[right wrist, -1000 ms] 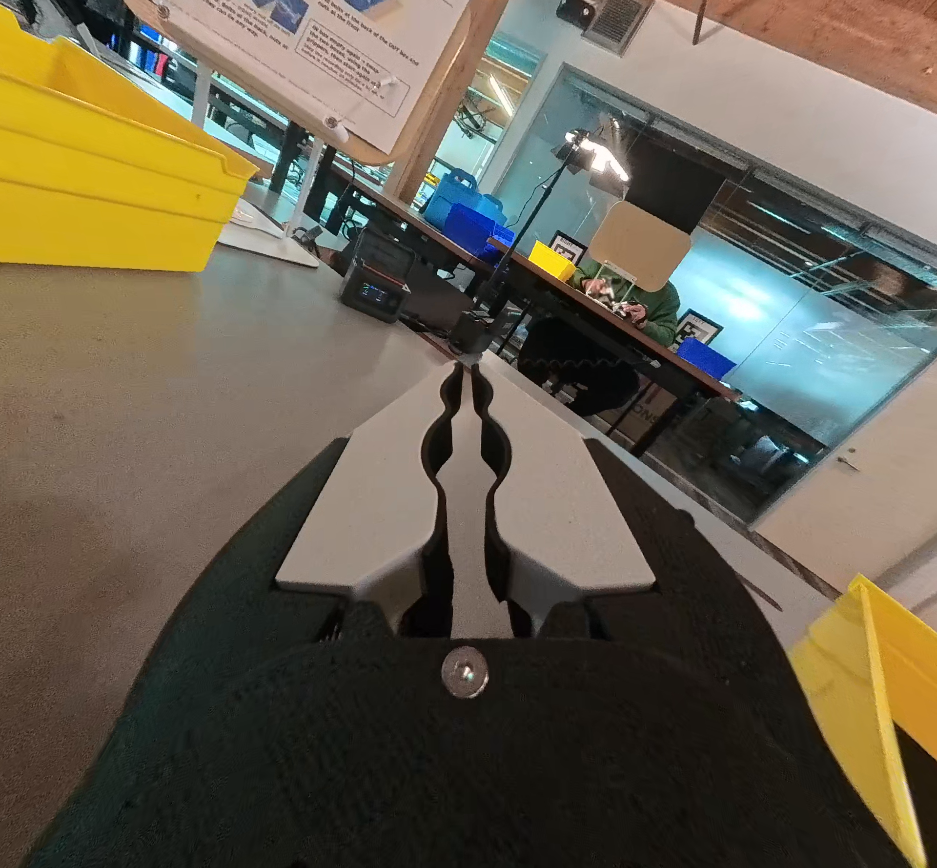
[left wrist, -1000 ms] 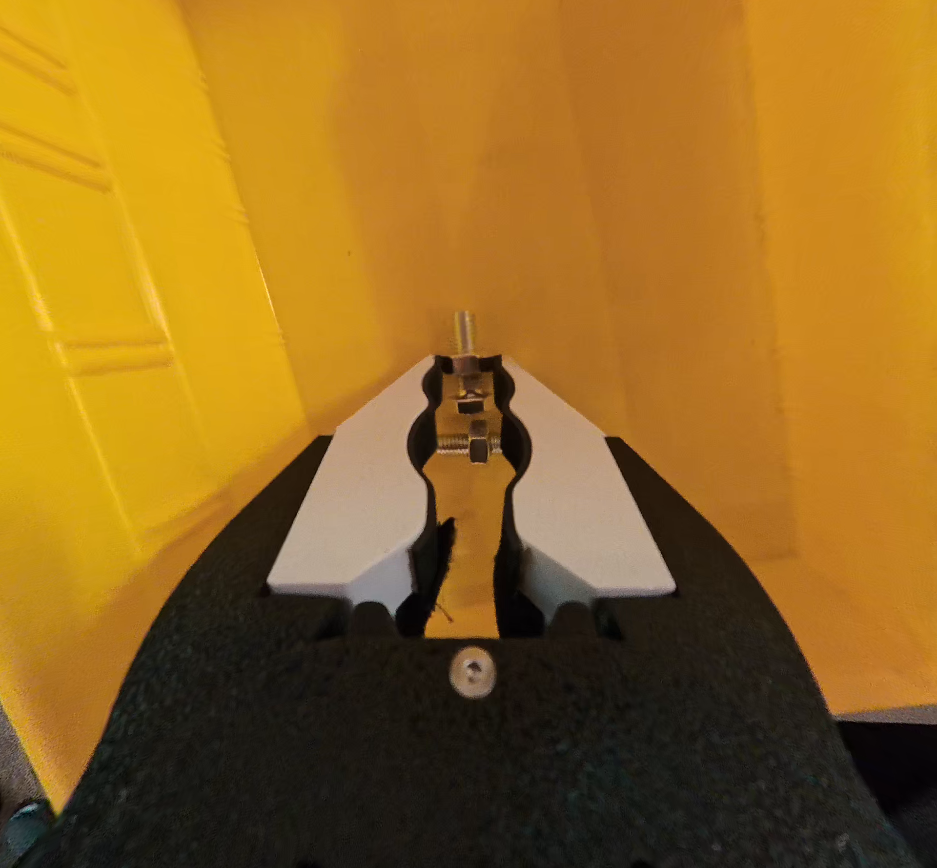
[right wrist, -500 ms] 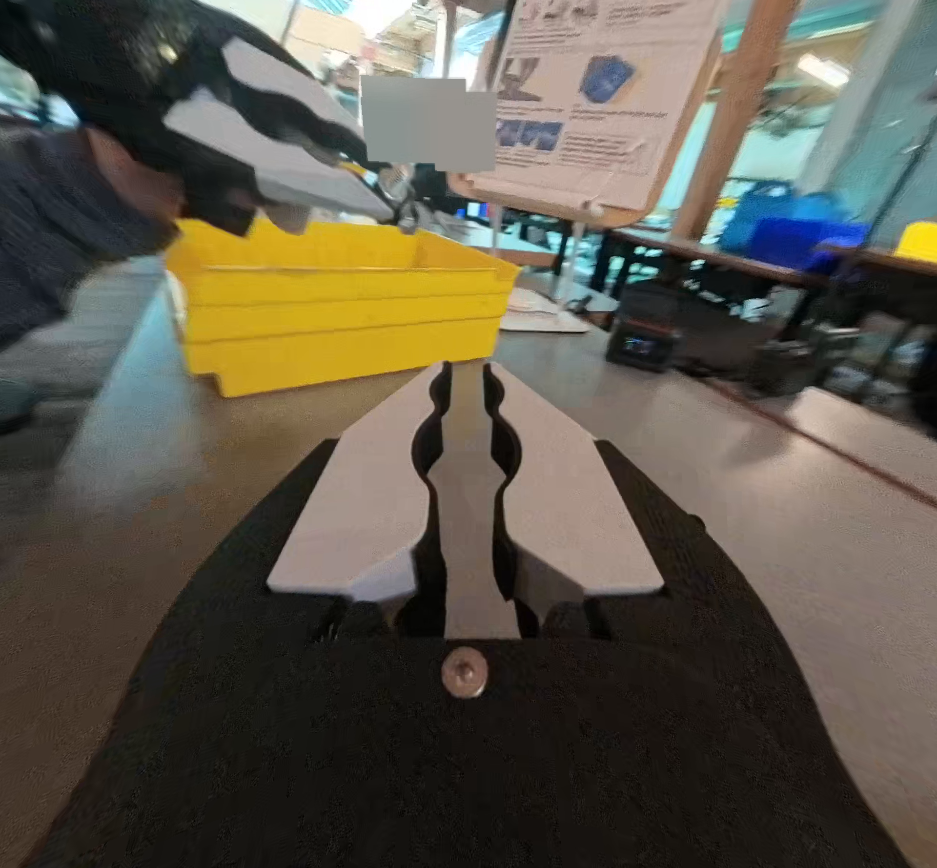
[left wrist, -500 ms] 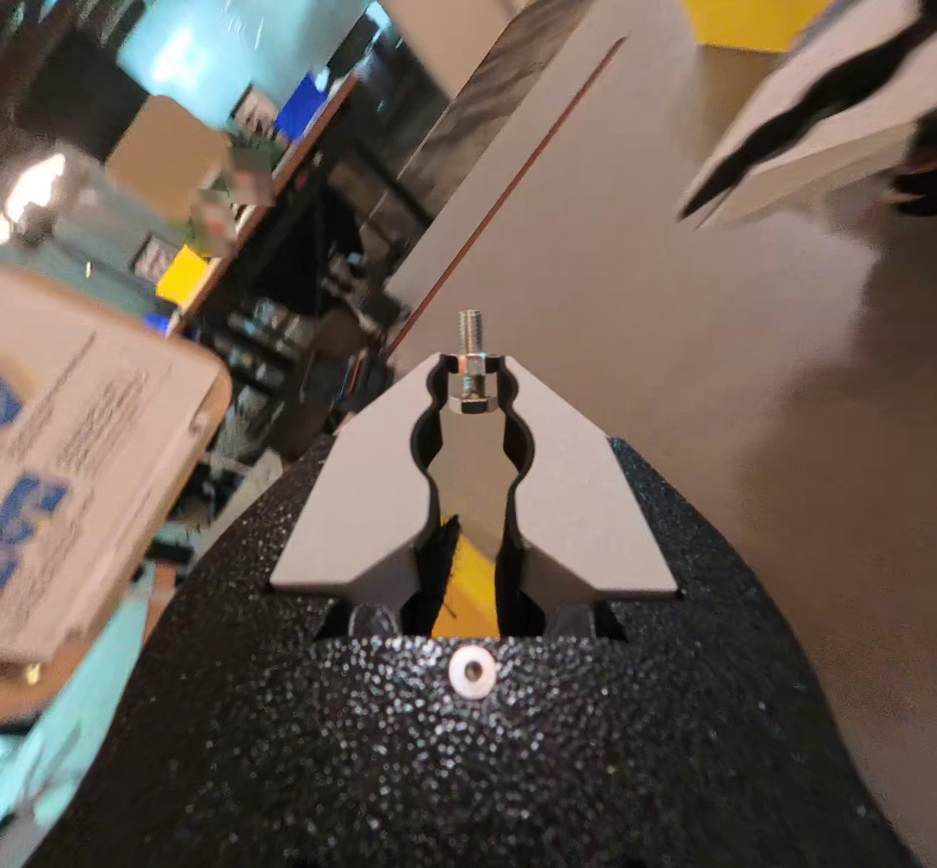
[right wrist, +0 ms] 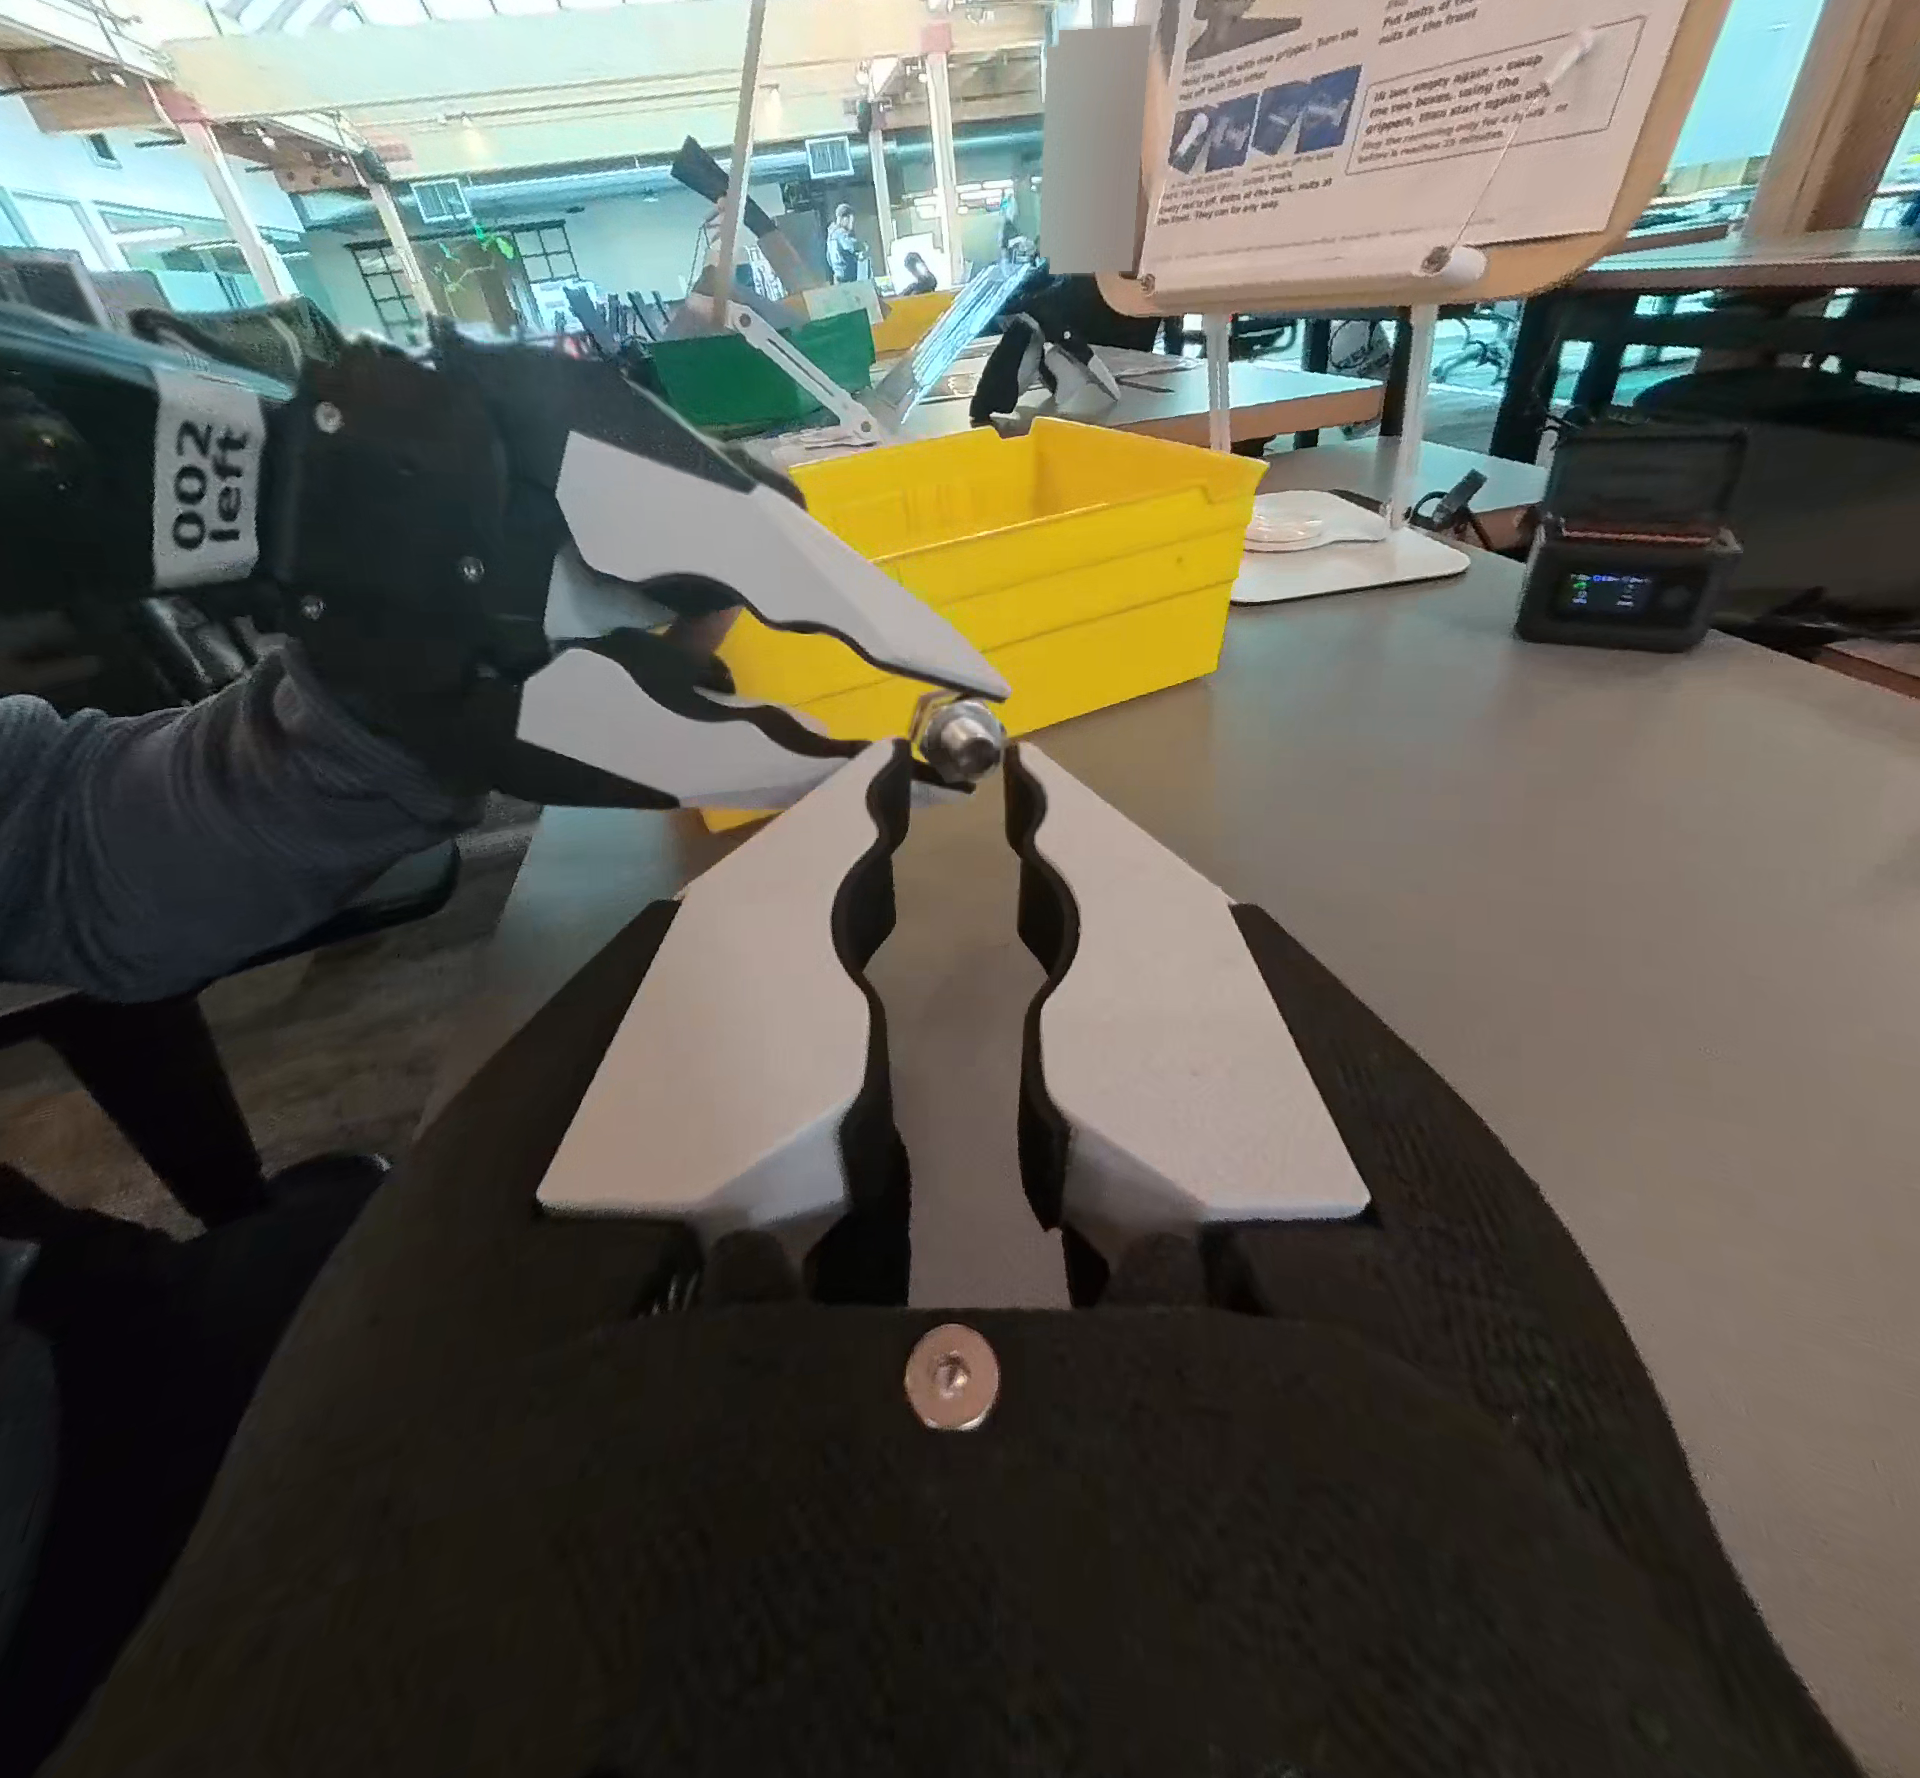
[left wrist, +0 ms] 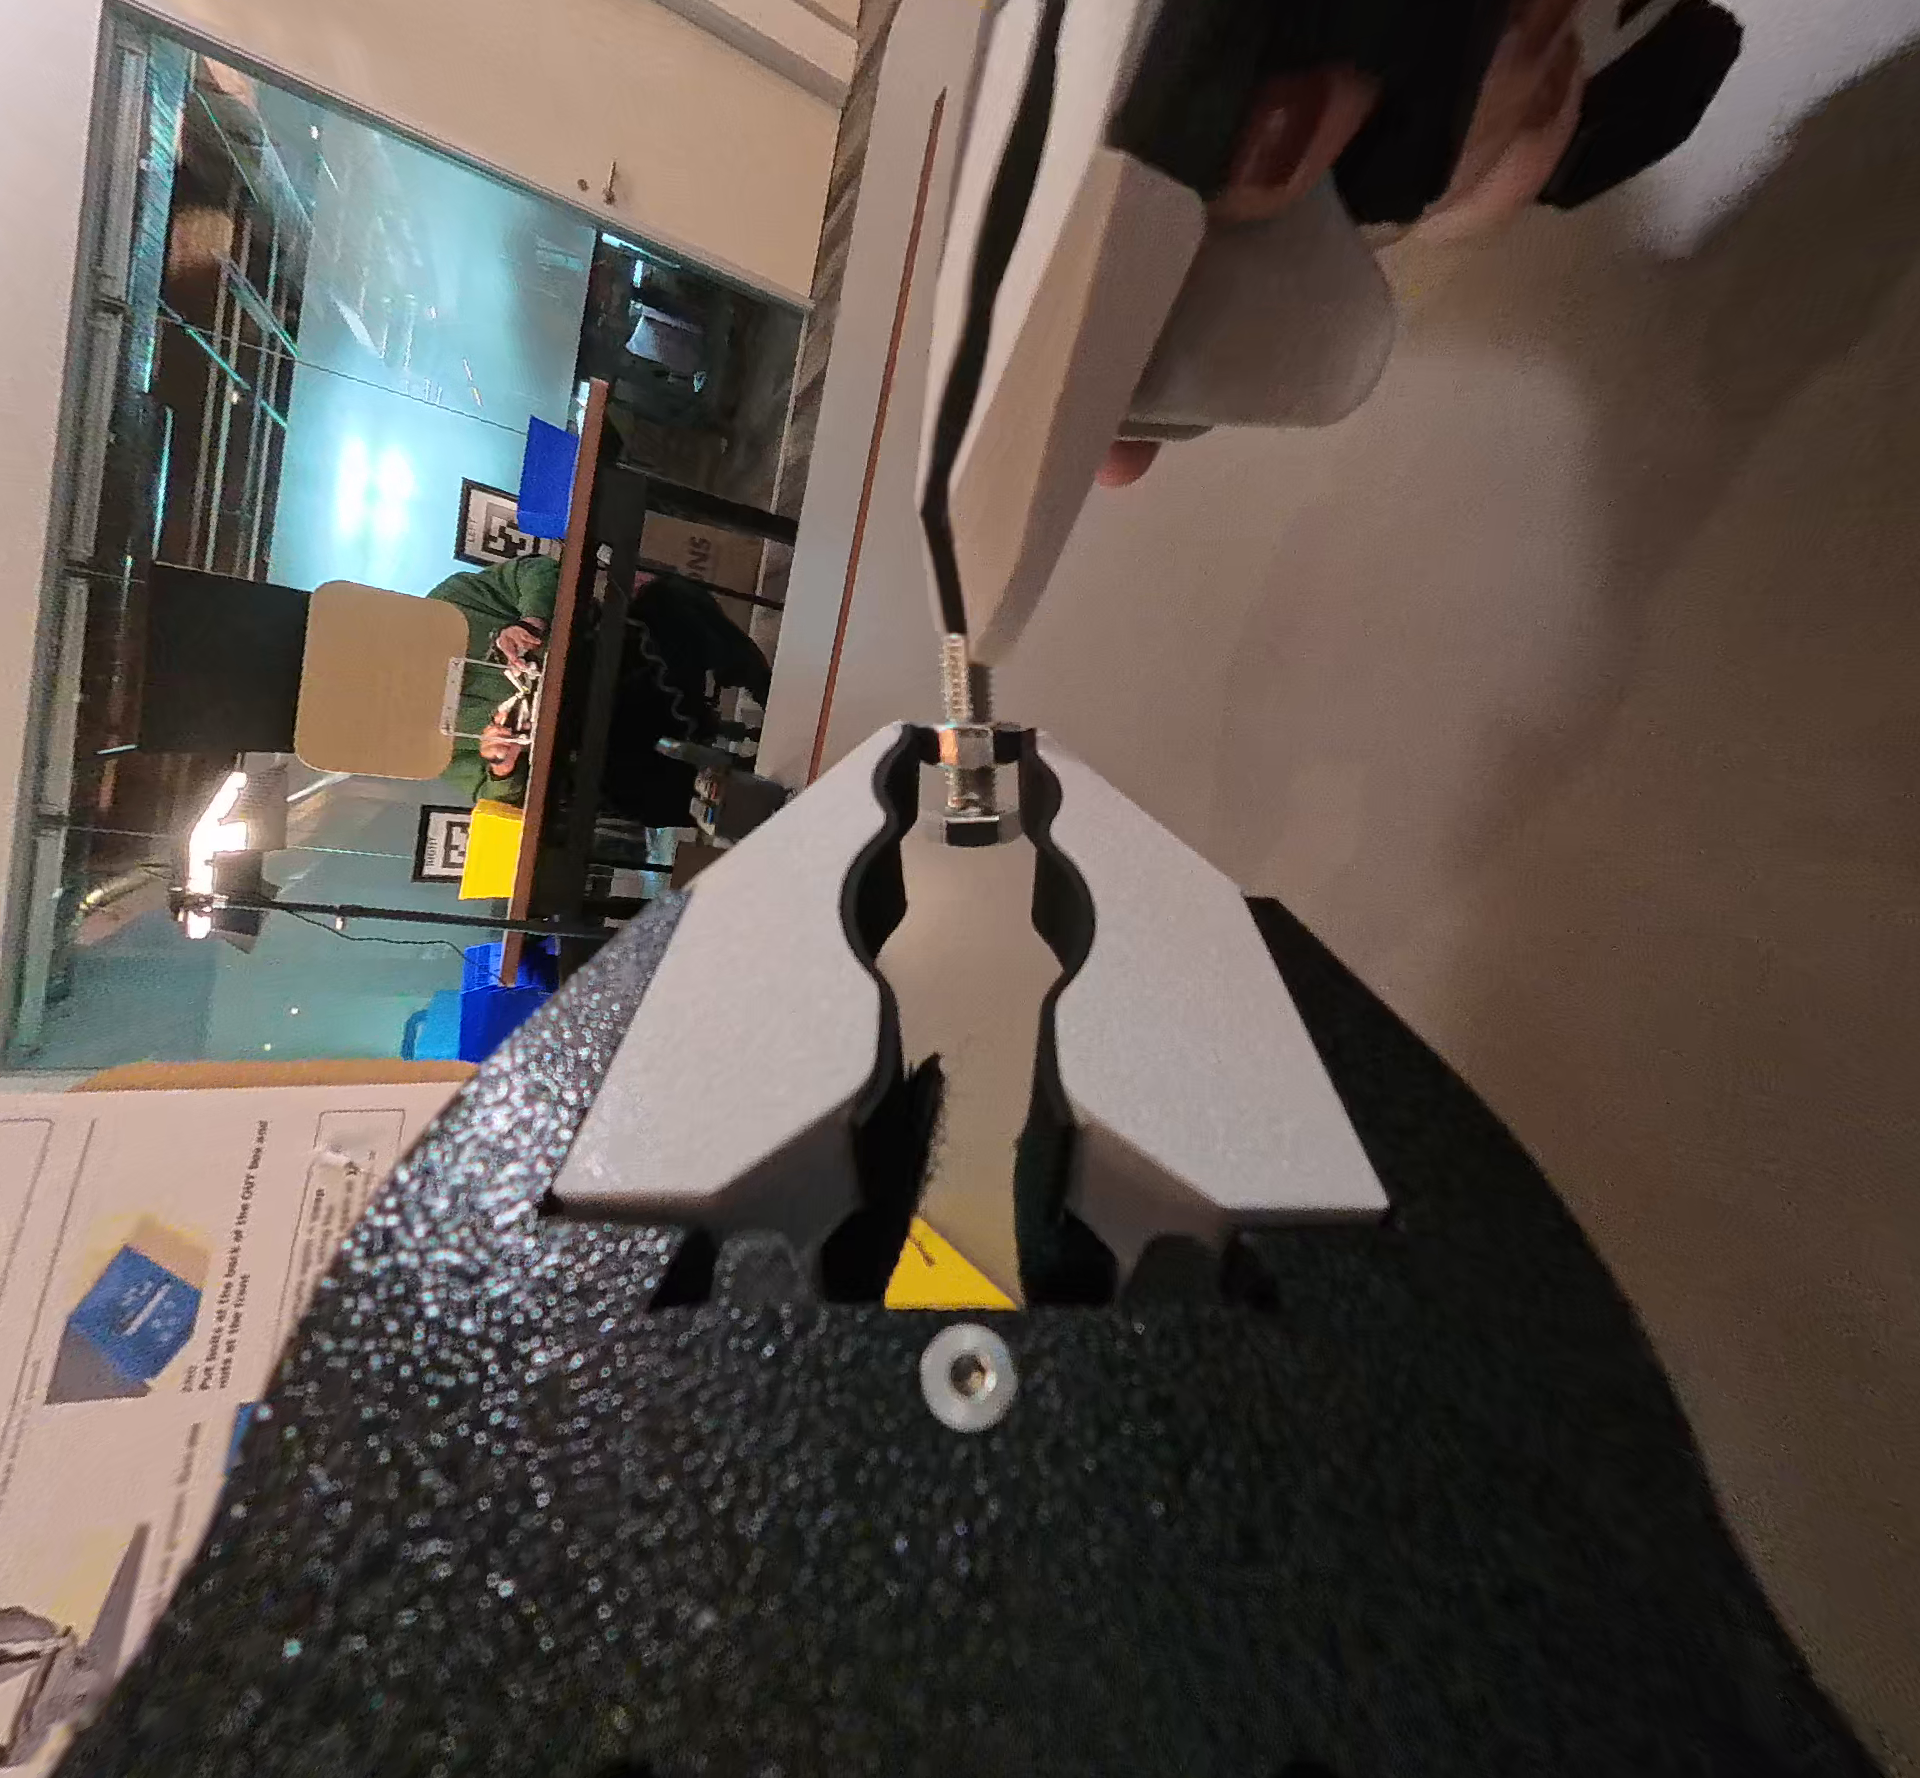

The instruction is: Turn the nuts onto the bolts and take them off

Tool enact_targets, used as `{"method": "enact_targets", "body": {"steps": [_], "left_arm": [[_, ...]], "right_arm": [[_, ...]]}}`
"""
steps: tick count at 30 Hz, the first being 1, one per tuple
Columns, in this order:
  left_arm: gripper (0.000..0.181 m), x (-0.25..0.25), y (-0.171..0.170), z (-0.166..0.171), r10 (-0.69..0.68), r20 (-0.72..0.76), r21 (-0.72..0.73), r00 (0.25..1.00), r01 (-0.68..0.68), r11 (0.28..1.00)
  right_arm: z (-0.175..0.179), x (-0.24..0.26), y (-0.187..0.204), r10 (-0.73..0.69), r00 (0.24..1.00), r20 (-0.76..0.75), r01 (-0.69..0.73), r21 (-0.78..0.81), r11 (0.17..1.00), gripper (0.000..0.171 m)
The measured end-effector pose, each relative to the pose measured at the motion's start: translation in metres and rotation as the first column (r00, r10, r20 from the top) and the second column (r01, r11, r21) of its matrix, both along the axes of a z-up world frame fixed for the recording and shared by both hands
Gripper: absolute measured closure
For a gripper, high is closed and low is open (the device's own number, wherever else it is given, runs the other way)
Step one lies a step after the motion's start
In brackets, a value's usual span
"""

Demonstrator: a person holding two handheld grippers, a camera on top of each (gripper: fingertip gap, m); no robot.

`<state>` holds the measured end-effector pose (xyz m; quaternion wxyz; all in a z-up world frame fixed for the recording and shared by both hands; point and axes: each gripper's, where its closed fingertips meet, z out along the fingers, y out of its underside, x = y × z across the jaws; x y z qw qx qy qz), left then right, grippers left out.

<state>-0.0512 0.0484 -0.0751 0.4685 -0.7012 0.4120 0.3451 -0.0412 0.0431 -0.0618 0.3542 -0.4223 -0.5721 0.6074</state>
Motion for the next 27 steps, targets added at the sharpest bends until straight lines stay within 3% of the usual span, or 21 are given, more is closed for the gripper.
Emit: {"method": "enact_targets", "body": {"steps": [6,12,13,15,21,27], "left_arm": [[0.164,0.009,0.002,-0.004,-0.015,0.015,-0.010,1.000,0.015,1.000],[0.164,0.010,0.002,0.000,-0.010,0.013,0.004,1.000,0.010,1.000],[0.164,0.010,0.003,0.000,-0.012,0.009,0.005,1.000,0.012,1.000],[0.164,0.009,0.003,-0.002,0.001,0.016,0.001,1.000,-0.001,1.000],[0.154,0.011,0.002,0.004,0.050,0.218,-0.024,0.975,-0.045,0.999],[0.141,0.029,-0.006,0.005,-0.012,0.317,-0.091,0.948,0.043,0.995]], "right_arm": [[-0.003,0.000,0.002,0.006,1.000,0.016,-0.006,-0.012,1.000,0.162],[-0.005,-0.001,0.001,0.011,0.999,0.041,-0.011,-0.007,1.000,0.152],[-0.005,-0.001,0.001,0.009,0.999,0.039,-0.009,-0.005,1.000,0.161],[-0.005,-0.002,0.001,0.003,0.999,0.052,-0.003,-0.004,1.000,0.162],[-0.003,0.007,0.002,0.036,0.998,0.059,-0.040,0.074,0.996,0.163],[0.012,0.030,-0.005,0.150,0.988,0.035,-0.154,0.140,0.978,0.163]]}}
